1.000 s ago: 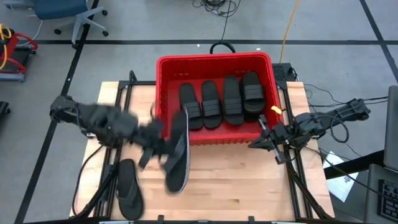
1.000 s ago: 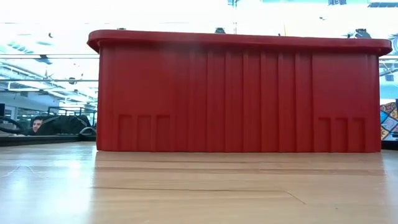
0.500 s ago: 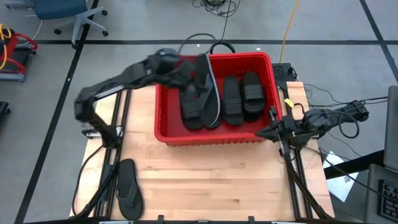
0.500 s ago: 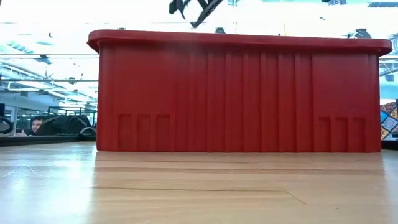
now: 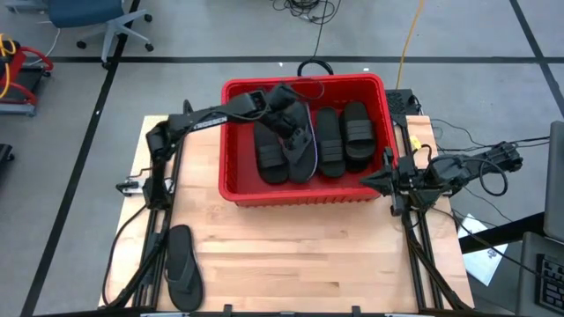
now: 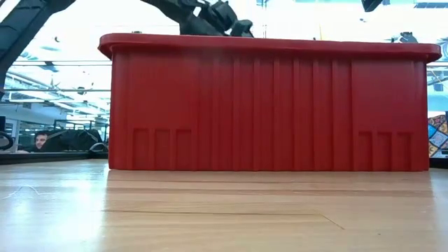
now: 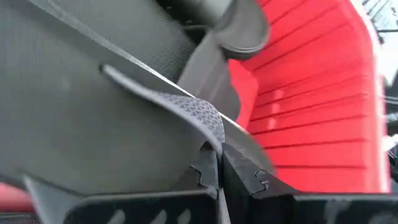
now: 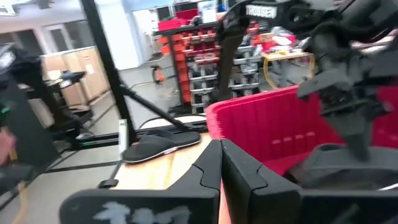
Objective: Pick and place slides into bin
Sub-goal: Put the right black slipper into the red bin
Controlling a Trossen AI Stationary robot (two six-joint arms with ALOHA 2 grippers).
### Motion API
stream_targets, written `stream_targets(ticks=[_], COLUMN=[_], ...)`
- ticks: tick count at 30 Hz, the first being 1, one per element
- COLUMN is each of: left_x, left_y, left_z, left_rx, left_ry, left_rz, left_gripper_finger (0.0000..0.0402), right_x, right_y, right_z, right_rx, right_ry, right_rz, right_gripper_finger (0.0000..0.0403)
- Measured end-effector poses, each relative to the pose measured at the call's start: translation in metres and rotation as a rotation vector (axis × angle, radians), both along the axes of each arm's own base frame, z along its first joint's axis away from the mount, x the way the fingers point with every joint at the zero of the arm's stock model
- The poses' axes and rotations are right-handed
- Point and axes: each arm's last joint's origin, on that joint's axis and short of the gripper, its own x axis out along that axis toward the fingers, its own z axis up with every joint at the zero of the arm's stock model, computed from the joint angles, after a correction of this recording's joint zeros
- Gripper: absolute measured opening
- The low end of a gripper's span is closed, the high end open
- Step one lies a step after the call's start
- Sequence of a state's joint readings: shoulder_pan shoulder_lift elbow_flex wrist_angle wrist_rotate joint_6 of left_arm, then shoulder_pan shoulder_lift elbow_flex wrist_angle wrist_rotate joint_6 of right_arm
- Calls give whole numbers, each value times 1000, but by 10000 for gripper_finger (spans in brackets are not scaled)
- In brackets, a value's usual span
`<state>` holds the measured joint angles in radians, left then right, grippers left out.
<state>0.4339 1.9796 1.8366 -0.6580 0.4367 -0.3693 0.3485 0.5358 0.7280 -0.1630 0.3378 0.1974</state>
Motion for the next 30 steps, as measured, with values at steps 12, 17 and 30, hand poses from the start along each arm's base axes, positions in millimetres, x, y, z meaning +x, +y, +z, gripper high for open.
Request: stream_targets(ticks=[12, 17, 30], left_x=[6, 8, 21], left_y=[12, 20, 20], left_z=[-32, -42, -57], left_rx=[68, 96, 140], left_ry=[116, 137, 103], left_rz=[22, 49, -30], left_gripper_finger=[0, 0, 0], right_x=[0, 0, 0], right_y=[0, 0, 0], right_z=[0, 0, 0], right_rx=[0, 19, 26], right_ry=[0, 0, 0], right_rz=[-10, -11, -11], right_gripper_finger=[0, 0, 0])
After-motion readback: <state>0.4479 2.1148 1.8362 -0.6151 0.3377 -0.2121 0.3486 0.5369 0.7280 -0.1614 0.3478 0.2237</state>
